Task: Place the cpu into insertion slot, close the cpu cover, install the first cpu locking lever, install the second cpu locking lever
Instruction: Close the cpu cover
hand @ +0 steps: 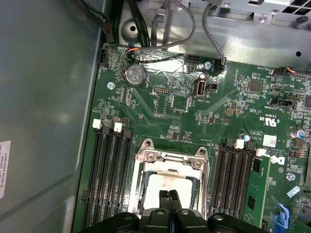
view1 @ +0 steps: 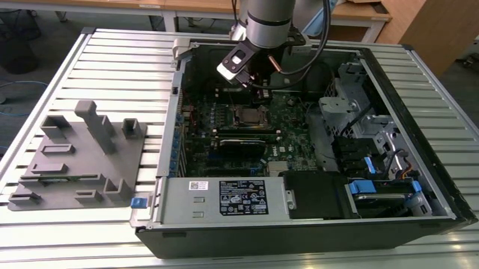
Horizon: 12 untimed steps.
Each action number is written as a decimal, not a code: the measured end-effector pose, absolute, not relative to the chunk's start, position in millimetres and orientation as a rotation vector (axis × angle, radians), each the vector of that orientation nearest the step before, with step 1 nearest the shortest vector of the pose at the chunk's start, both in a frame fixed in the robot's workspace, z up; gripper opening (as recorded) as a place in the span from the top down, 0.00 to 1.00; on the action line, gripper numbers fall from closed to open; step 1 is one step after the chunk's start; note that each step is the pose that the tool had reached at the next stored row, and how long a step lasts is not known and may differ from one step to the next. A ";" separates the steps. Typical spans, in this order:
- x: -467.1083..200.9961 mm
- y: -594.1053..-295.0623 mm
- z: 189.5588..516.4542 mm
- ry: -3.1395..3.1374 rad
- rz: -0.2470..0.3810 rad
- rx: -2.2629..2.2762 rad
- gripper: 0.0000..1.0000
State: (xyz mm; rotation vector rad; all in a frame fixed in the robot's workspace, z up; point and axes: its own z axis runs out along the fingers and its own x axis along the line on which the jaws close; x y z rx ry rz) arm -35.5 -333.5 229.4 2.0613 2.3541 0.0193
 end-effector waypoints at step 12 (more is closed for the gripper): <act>-35.5 -333.4 229.3 2.382 0.020 2.029 0.89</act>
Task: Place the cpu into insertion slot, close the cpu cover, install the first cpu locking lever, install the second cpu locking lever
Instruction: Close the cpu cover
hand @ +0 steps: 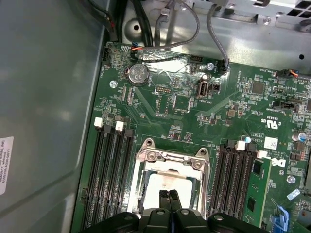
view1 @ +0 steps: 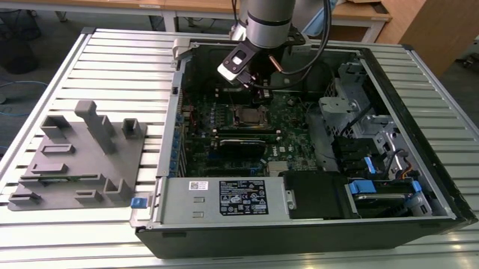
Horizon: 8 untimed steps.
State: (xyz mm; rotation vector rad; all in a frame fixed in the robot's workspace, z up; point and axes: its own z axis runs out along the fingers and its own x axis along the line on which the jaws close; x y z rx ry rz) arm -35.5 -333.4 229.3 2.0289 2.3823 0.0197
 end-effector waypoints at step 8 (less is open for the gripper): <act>-35.5 -333.5 229.3 2.396 0.020 2.013 0.89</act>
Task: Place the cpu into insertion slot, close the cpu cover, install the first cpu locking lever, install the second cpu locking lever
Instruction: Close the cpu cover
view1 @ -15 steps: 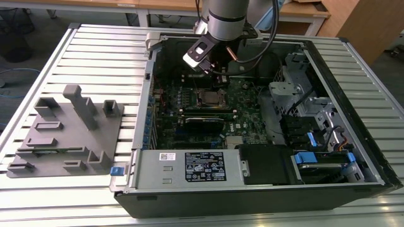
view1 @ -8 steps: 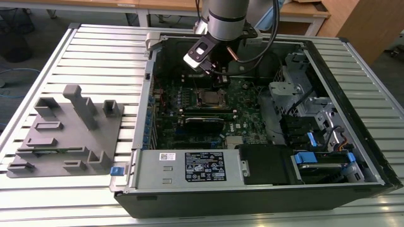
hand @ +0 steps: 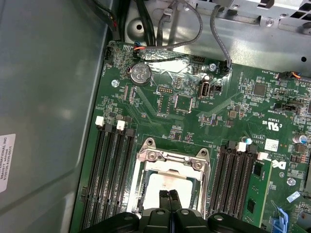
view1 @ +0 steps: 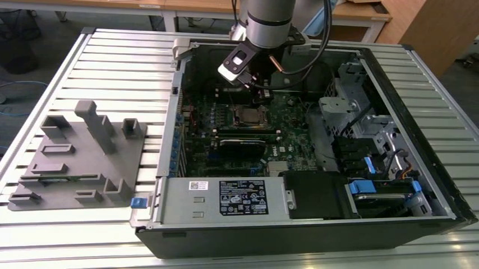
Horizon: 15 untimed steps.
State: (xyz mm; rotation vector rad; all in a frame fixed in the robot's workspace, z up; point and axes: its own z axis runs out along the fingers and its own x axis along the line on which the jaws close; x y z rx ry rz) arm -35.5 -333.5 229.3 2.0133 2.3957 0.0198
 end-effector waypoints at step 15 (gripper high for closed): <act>-35.5 -333.5 229.3 2.435 0.020 1.966 0.89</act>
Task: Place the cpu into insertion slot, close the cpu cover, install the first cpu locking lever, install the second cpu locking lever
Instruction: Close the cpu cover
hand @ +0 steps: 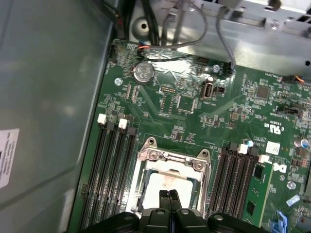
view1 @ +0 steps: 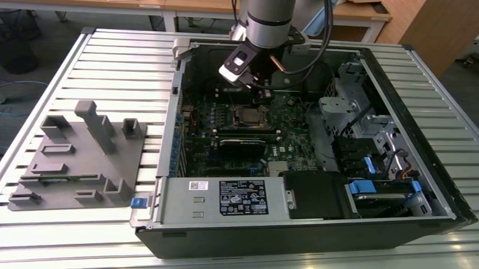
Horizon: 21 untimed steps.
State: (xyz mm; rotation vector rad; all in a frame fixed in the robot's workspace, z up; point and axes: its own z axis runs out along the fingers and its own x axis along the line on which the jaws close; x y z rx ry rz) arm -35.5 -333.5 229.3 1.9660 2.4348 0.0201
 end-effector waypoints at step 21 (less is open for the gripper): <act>-35.5 -333.5 228.6 2.586 0.022 1.764 0.89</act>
